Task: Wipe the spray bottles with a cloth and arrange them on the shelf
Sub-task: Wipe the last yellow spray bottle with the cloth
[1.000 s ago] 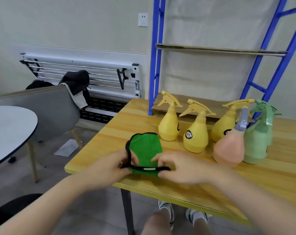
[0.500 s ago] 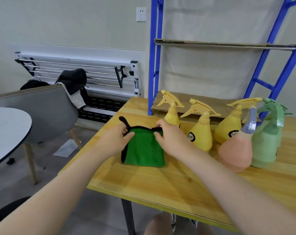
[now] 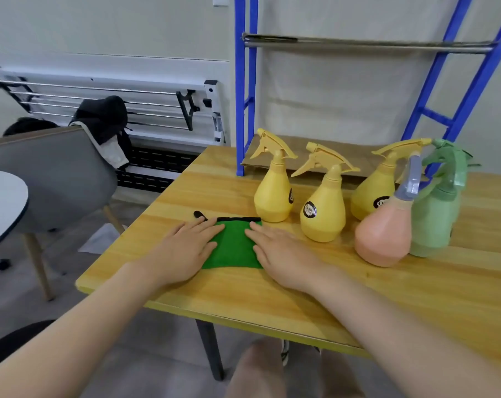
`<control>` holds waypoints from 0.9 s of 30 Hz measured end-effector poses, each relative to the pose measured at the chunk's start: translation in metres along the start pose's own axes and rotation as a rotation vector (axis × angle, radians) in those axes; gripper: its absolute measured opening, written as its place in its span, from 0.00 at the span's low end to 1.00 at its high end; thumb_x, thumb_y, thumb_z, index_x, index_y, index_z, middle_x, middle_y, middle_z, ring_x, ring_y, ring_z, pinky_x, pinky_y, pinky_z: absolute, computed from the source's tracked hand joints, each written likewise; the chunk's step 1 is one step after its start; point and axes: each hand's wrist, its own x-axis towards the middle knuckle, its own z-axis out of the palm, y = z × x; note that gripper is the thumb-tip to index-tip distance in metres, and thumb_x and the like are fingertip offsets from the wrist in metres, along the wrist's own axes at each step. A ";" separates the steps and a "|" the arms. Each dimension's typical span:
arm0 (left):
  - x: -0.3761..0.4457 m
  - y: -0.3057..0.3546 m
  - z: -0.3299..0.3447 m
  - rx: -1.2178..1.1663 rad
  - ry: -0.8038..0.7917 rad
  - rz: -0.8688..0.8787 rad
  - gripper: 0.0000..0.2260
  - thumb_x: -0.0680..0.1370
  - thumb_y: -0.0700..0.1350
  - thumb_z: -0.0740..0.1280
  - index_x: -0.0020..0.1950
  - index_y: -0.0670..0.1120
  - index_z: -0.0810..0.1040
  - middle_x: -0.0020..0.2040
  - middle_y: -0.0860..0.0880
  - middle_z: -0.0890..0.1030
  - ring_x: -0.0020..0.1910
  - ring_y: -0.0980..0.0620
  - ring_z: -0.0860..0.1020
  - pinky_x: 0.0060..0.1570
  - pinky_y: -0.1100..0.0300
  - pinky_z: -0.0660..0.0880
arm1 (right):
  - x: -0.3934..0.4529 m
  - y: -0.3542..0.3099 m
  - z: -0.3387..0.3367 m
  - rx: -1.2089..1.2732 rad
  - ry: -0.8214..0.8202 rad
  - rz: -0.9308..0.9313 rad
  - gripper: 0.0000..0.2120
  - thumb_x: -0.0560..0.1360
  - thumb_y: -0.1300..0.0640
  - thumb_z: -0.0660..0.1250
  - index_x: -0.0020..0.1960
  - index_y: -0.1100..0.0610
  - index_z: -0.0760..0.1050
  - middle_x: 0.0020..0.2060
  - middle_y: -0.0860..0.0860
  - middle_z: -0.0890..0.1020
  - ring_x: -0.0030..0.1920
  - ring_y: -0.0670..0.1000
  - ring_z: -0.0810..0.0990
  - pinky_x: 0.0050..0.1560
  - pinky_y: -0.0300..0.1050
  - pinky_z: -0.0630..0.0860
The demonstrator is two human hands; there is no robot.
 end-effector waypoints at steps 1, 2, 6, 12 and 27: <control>-0.005 0.006 0.003 0.052 0.006 0.006 0.22 0.84 0.55 0.45 0.80 0.56 0.52 0.80 0.57 0.51 0.79 0.55 0.47 0.77 0.53 0.45 | -0.008 0.002 -0.001 -0.020 -0.003 0.002 0.24 0.85 0.51 0.47 0.80 0.50 0.52 0.80 0.47 0.51 0.79 0.49 0.51 0.76 0.44 0.44; -0.010 0.013 0.005 0.087 0.009 0.012 0.24 0.83 0.58 0.41 0.80 0.57 0.50 0.80 0.57 0.50 0.79 0.56 0.46 0.77 0.53 0.43 | -0.016 0.005 -0.002 -0.030 -0.003 0.004 0.23 0.85 0.51 0.47 0.80 0.50 0.52 0.80 0.47 0.51 0.79 0.49 0.50 0.76 0.43 0.43; -0.025 0.054 0.008 0.103 -0.015 0.073 0.39 0.69 0.63 0.28 0.80 0.57 0.47 0.80 0.58 0.47 0.79 0.57 0.43 0.75 0.54 0.39 | -0.064 0.018 -0.003 -0.022 0.018 0.030 0.24 0.85 0.51 0.47 0.80 0.48 0.51 0.80 0.45 0.50 0.79 0.47 0.48 0.76 0.42 0.41; -0.031 0.129 0.017 0.101 -0.053 0.283 0.37 0.72 0.63 0.30 0.80 0.54 0.45 0.81 0.54 0.45 0.79 0.57 0.42 0.76 0.54 0.38 | -0.155 0.051 -0.005 -0.021 0.026 0.147 0.24 0.85 0.50 0.47 0.80 0.47 0.50 0.79 0.42 0.49 0.79 0.45 0.47 0.76 0.41 0.42; 0.027 0.313 0.043 0.090 -0.111 0.628 0.27 0.84 0.58 0.45 0.81 0.49 0.45 0.81 0.50 0.44 0.79 0.54 0.45 0.77 0.52 0.40 | -0.319 0.167 -0.022 0.086 0.120 0.469 0.22 0.84 0.51 0.50 0.77 0.42 0.55 0.76 0.34 0.52 0.78 0.44 0.49 0.78 0.43 0.46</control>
